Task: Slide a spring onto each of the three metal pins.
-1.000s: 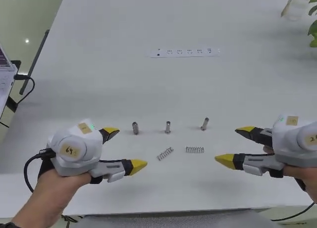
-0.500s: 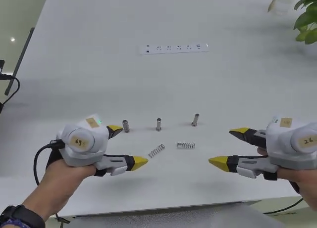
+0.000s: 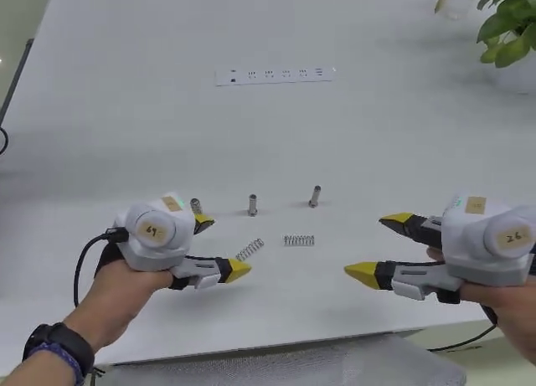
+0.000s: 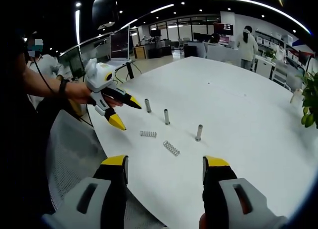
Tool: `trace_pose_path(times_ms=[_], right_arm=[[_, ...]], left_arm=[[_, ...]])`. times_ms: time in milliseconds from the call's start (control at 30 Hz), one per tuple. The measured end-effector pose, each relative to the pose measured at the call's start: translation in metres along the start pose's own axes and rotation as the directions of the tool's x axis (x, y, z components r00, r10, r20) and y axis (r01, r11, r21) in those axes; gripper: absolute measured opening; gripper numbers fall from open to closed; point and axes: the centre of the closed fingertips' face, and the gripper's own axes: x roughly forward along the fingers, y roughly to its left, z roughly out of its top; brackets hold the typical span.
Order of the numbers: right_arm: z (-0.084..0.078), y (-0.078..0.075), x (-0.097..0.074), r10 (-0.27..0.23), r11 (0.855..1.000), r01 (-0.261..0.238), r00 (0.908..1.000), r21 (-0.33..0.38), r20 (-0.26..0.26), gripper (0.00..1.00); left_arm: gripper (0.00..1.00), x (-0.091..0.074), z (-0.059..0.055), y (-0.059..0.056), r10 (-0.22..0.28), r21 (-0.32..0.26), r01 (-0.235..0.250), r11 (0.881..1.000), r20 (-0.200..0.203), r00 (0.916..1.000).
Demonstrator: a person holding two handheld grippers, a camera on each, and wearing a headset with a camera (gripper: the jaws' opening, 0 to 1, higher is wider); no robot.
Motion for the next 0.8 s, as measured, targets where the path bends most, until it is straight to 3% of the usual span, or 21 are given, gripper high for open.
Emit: trace_pose_path(times_ms=[600, 800], right_arm=[[-0.004, 0.001, -0.003, -0.002, 1.0, 0.002, 1.0, 0.004, -0.009, 0.59], [-0.003, 0.002, -0.003, 0.001, 1.0, -0.001, 1.0, 0.006, -0.008, 0.61]], left_arm=[[0.39, 0.035, -0.03, 0.0, -0.015, -0.016, 0.013, 1.0, -0.08, 0.9967], [0.3, 0.042, -0.034, -0.001, -0.014, -0.023, 0.012, 1.0, -0.09, 0.9958]])
